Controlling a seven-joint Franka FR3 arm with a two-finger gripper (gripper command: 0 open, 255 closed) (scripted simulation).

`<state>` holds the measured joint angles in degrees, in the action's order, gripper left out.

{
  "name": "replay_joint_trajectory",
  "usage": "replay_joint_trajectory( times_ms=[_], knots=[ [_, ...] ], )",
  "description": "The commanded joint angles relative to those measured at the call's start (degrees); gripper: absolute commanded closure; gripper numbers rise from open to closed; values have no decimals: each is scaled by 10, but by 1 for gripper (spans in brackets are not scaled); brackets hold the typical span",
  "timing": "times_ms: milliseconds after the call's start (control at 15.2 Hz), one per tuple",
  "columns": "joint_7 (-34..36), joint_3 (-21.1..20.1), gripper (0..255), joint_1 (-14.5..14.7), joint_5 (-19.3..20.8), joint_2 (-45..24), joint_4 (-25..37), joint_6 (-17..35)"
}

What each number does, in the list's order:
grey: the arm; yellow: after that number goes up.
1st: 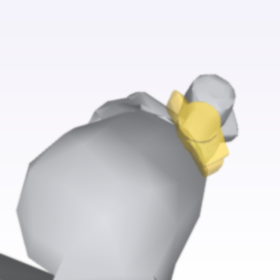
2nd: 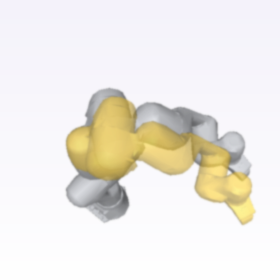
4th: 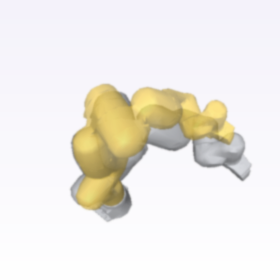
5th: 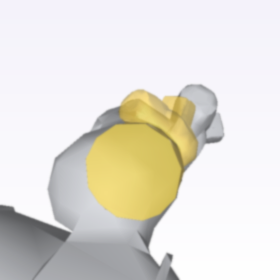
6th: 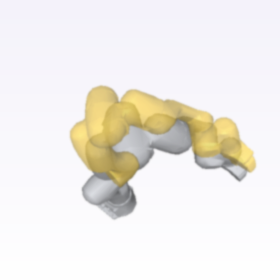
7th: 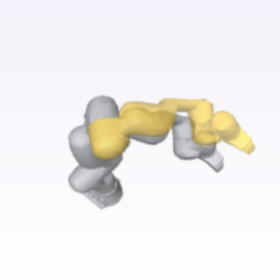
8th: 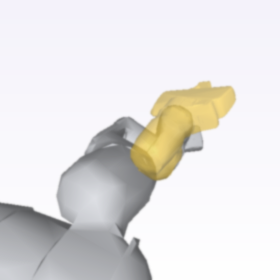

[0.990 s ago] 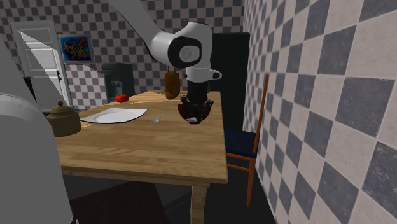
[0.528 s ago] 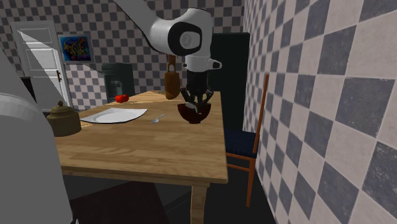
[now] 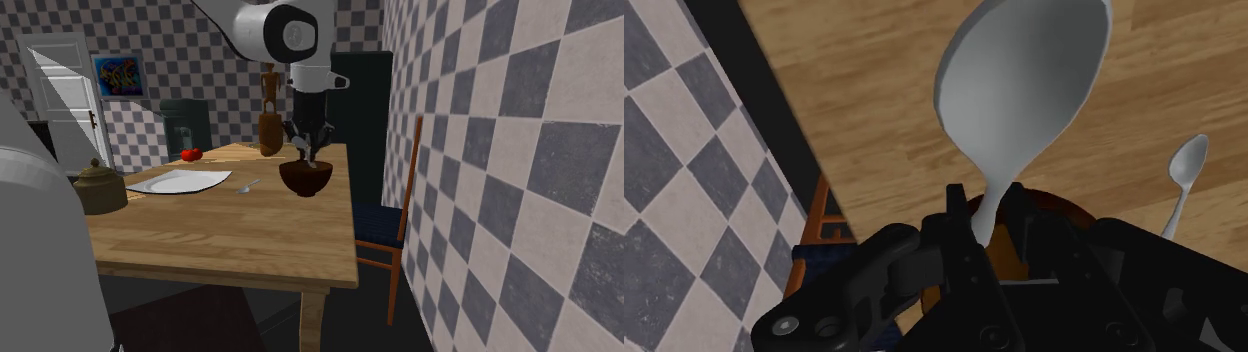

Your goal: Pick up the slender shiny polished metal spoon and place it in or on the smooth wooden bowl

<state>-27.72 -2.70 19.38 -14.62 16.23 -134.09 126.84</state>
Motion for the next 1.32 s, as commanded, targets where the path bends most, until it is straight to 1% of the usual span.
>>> replay_joint_trajectory(
  times_ms=[0,198,660,1056,1254],
  knots=[
    [4,0,255,-1,3,3,13,-16],
    [9,0,255,-2,6,8,28,-36],
    [84,-42,255,21,23,-114,165,-36],
    [151,-67,255,46,56,-231,313,-58],
    [148,-67,255,46,55,-235,295,-37]
  ],
)
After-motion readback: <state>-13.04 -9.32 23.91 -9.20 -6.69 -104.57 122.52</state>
